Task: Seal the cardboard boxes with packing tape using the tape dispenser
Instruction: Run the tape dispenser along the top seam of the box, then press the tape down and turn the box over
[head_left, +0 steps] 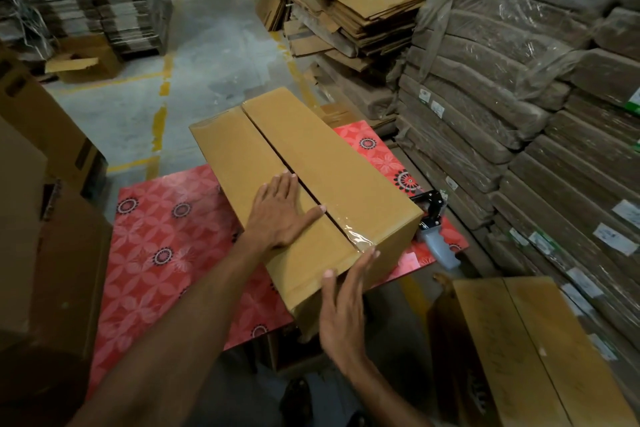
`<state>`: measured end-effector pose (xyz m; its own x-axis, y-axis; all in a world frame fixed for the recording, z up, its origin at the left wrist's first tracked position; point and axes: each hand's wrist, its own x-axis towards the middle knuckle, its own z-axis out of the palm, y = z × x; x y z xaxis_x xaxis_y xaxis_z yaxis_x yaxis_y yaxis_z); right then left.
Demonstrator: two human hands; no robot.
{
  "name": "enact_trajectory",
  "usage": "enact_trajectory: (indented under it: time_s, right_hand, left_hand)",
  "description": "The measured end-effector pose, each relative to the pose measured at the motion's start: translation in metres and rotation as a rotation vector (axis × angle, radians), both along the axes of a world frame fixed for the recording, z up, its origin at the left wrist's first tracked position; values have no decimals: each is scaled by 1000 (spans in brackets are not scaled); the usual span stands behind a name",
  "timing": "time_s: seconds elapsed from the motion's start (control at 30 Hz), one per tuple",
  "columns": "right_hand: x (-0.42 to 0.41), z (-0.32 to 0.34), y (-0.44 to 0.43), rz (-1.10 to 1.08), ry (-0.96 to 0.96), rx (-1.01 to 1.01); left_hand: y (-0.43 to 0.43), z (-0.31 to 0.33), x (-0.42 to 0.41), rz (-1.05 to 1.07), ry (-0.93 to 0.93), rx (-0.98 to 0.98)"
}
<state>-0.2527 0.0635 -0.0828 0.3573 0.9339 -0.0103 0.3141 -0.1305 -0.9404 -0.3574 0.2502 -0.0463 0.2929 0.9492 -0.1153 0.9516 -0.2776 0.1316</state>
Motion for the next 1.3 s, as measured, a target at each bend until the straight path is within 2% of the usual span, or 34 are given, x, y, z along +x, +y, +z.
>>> enact_trajectory:
  time_s: [0.1,0.23,0.37,0.47,0.57,0.7,0.83,0.87,1.0,1.07,1.2,1.3]
  right_hand:
    - [-7,6,-4,70,-50,-33]
    - [-4,-3,12,163,-74,24]
    - [32,-7,58,293,-23,-20]
    - [63,4,88,391,23,-18]
    - [89,20,117,382,40,-40]
    - [111,42,143,371,41,-104]
    - [93,45,141,261,-308,-190]
    - [89,45,140,248,-295,-176]
    - [111,31,146,241,216,-137]
    - [131,18,151,91,116,-147]
    - [187,-34,152,-209,-426,-414]
    - [228,-86,155,-246,-535,-677]
  left_hand:
    - [-6,2,-17,38,9,10]
    - [-18,4,-43,170,16,48]
    - [-34,3,-65,313,61,83]
    - [-49,8,-60,331,79,55]
    - [-64,16,-40,274,68,39]
    - [-68,17,-19,112,55,221]
    - [-47,12,4,-254,-31,99]
    - [-39,10,9,-312,-16,62]
    - [-8,9,21,-355,18,-25]
    - [0,7,27,-339,11,-26]
    - [8,1,41,-301,-29,-18]
    - [16,-3,52,-267,-59,-6]
